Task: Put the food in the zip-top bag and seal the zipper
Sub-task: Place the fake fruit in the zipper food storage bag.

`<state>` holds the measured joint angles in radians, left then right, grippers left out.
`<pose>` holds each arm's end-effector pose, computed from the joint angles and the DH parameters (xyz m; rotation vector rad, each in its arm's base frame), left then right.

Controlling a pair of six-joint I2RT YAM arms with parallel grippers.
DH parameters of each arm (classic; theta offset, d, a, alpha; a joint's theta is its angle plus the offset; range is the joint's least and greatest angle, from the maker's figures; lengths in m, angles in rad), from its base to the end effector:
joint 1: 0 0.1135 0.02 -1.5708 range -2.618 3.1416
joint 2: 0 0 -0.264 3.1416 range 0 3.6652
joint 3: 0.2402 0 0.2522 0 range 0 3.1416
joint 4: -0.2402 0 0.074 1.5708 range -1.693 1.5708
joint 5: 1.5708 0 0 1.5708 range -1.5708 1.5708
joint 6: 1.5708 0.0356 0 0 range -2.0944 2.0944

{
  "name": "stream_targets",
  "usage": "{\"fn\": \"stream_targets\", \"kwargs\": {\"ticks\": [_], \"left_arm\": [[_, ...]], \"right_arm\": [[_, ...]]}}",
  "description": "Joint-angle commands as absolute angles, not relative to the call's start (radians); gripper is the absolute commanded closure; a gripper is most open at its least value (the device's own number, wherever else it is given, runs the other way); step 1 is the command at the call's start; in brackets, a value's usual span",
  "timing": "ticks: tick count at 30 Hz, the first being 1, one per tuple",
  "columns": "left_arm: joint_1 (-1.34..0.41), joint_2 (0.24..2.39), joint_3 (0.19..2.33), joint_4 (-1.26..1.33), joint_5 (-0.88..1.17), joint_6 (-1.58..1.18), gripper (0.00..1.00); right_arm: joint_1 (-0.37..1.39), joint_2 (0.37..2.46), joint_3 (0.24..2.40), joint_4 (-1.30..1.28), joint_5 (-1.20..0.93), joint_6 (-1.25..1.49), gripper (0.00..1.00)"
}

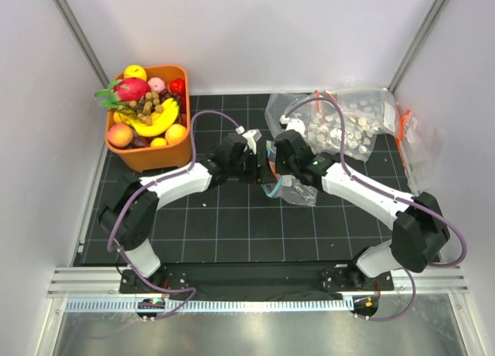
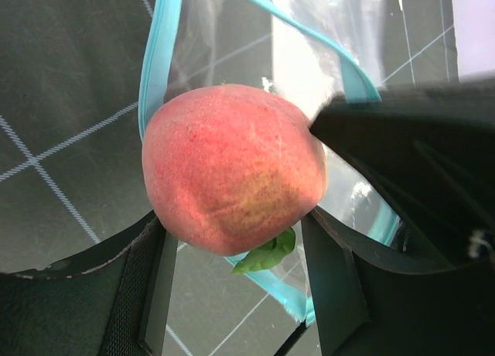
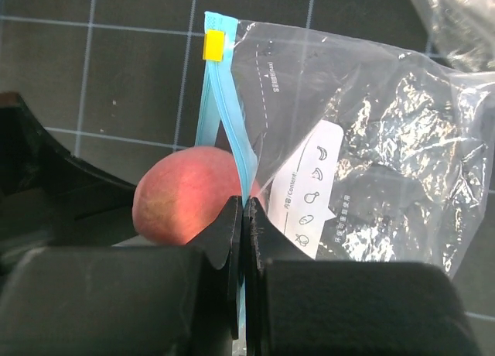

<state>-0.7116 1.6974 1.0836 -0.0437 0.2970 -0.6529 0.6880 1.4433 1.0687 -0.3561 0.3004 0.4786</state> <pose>0.2762 -0.2519 0.2173 0.2479 2.4047 -1.0268 0.2514 0.1930 0.2695 -0.0847 2.2750 0.2718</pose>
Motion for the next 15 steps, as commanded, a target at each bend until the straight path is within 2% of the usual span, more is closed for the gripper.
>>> {"fn": "stream_targets", "kwargs": {"ticks": [1,7,10,15], "left_arm": [[-0.715,1.701,1.152,0.003,0.305,-0.624,0.67],[-0.715,1.701,1.121,0.003,0.301,-0.626,0.68],[-0.716,1.694,1.105,0.012,0.296,-0.627,0.68],[-0.716,1.626,1.069,0.097,0.313,-0.646,0.57]], "right_arm": [[0.787,1.476,1.175,-0.477,0.434,0.419,0.99],[0.836,1.512,1.227,-0.515,0.592,0.399,0.99],[0.838,1.516,1.232,-0.511,0.595,0.393,0.99],[0.828,1.505,1.186,-0.444,0.483,0.449,0.99]]}}
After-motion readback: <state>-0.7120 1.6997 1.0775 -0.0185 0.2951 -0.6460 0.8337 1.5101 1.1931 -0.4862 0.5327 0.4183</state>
